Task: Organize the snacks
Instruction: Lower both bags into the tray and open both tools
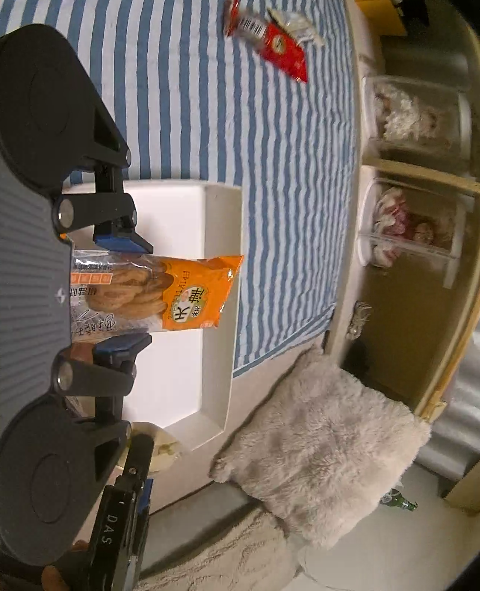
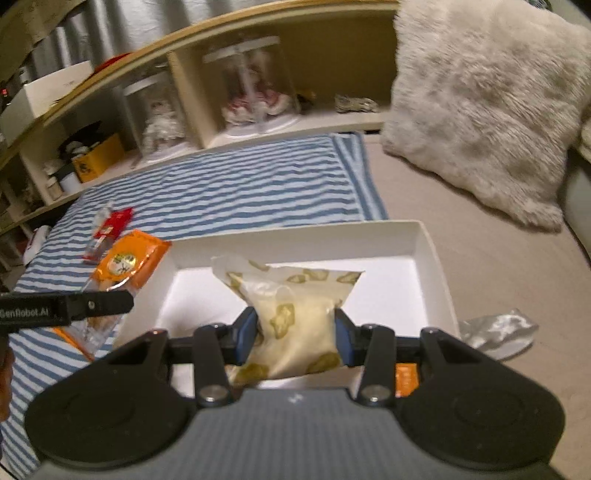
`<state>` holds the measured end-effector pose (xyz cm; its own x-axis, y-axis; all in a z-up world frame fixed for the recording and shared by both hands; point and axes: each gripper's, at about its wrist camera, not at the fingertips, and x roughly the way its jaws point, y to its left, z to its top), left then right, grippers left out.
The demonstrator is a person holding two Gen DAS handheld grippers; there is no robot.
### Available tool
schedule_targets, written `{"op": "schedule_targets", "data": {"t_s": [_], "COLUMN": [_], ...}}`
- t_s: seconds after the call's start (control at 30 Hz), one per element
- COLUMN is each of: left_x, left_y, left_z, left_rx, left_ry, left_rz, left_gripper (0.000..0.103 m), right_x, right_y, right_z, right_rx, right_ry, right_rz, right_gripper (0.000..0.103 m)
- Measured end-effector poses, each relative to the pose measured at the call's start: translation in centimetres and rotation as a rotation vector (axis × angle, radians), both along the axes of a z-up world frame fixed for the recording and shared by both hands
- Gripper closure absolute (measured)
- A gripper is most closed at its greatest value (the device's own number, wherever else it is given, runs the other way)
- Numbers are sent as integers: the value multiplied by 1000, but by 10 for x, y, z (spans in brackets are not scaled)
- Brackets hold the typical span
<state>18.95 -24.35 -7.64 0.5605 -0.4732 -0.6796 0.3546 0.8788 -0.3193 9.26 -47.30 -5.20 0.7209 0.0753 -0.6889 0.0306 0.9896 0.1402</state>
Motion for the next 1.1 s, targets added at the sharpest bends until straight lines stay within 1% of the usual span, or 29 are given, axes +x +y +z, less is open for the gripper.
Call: {"op": "schedule_targets", "data": {"t_s": [0.07,0.13,0.23,0.43,0.5,0.57,0.7,0.83,0.87,0.93,0.97,1.03,1.1], "left_x": [7,14,23,36,36,37,38,35,34,34,33,32,31], "left_y": [-5,-8,-11,-13,-15,-14,-12,-12,-11,-8,-8,-7,-6], "left_z": [-8,-15,-25,-45,-46,-46,-46,-44,-44,-42,-41,-39,-36], "left_rx": [7,21,40,130,170,203,221,246,242,229,224,227,227], "left_ry": [13,19,27,25,-15,-37,-58,-79,-79,-74,-72,-73,-76], "left_rz": [0,3,2,-14,-26,-34,-53,-46,-47,-45,-45,-43,-45], "left_gripper": [57,57,57,57,56,56,55,56,56,56,56,56,56], "right_x": [8,9,16,32,37,41,51,54,54,53,53,49,48], "right_y": [-5,-9,-12,-5,-2,6,23,38,41,46,47,43,35], "right_z": [-7,-12,-21,-44,-51,-54,-56,-57,-57,-57,-57,-53,-50], "right_rx": [11,20,9,-76,-107,-161,-236,-273,-277,-268,-246,-161,-74], "right_ry": [10,20,39,79,82,76,70,69,70,74,78,90,102], "right_rz": [-13,-19,-18,0,11,23,63,97,107,129,140,152,139], "right_gripper": [53,53,53,53,53,53,53,53,53,53,53,53,53]}}
